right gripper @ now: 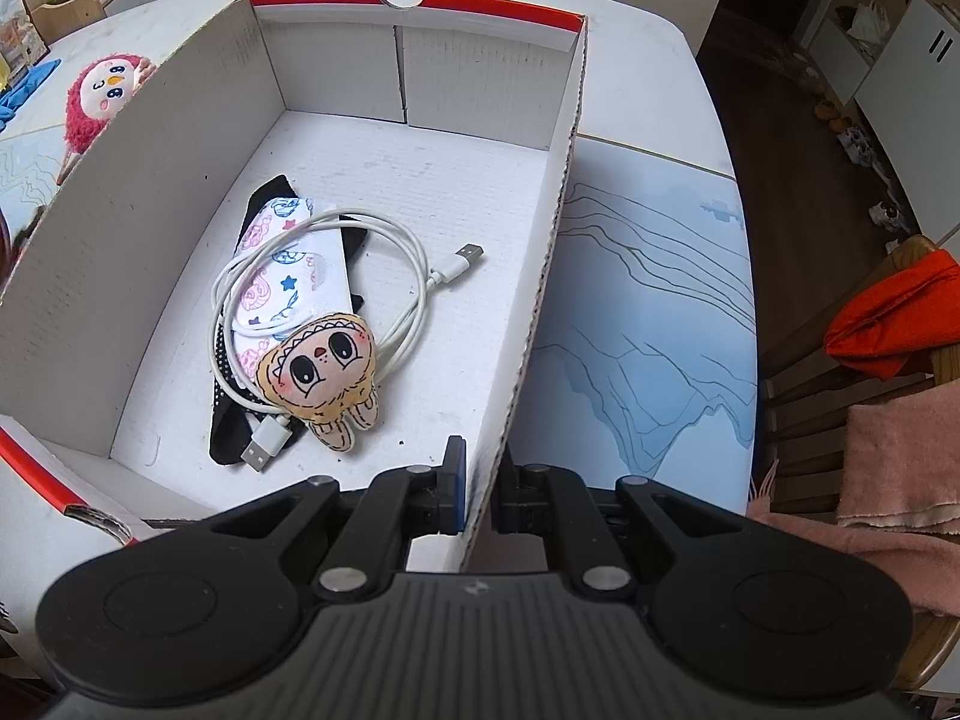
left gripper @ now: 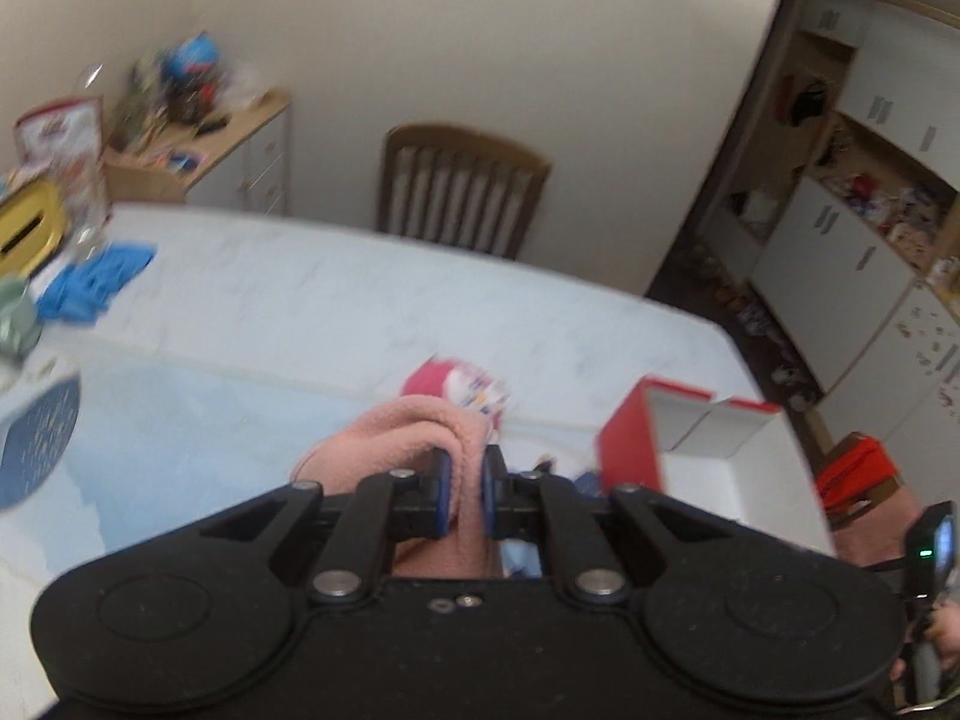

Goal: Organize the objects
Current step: 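Carry the pink hat with the left gripper over the box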

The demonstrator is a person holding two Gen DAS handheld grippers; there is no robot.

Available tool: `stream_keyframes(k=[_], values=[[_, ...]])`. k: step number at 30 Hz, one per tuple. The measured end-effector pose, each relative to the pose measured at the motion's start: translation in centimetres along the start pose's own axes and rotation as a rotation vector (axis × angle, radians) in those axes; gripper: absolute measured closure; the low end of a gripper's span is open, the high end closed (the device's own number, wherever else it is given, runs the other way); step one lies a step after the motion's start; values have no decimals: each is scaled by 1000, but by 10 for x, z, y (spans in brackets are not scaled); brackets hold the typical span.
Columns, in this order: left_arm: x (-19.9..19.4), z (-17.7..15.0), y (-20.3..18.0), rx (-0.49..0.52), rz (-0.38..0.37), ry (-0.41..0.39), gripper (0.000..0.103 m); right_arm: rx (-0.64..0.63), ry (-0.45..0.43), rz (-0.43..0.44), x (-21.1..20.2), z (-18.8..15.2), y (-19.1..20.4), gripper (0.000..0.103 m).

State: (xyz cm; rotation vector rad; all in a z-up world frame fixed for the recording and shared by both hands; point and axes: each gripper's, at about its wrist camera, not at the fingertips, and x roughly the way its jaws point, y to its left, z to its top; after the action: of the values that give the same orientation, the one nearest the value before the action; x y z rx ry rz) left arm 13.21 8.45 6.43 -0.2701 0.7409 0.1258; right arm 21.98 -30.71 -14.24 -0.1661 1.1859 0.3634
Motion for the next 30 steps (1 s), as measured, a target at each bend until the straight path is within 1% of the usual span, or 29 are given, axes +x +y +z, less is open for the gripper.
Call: stream_keyframes(k=[6,11,14,19,24,30], values=[[-6,24,-43,127,-73,-15,95,-3,1,-1,0,0,1,96],[-3,41,-88,224,-167,-29,95,-4,0,-2,0,-1,1,96],[-1,49,-120,282,-244,-30,95,-8,0,-4,0,0,1,96],[7,53,-174,379,-343,-39,95,-8,-1,-4,-1,3,0,96],[38,41,-221,453,-381,-9,95,-8,-4,-3,0,2,0,96],[90,14,-260,513,-362,70,95,-8,-6,-1,1,0,0,96]])
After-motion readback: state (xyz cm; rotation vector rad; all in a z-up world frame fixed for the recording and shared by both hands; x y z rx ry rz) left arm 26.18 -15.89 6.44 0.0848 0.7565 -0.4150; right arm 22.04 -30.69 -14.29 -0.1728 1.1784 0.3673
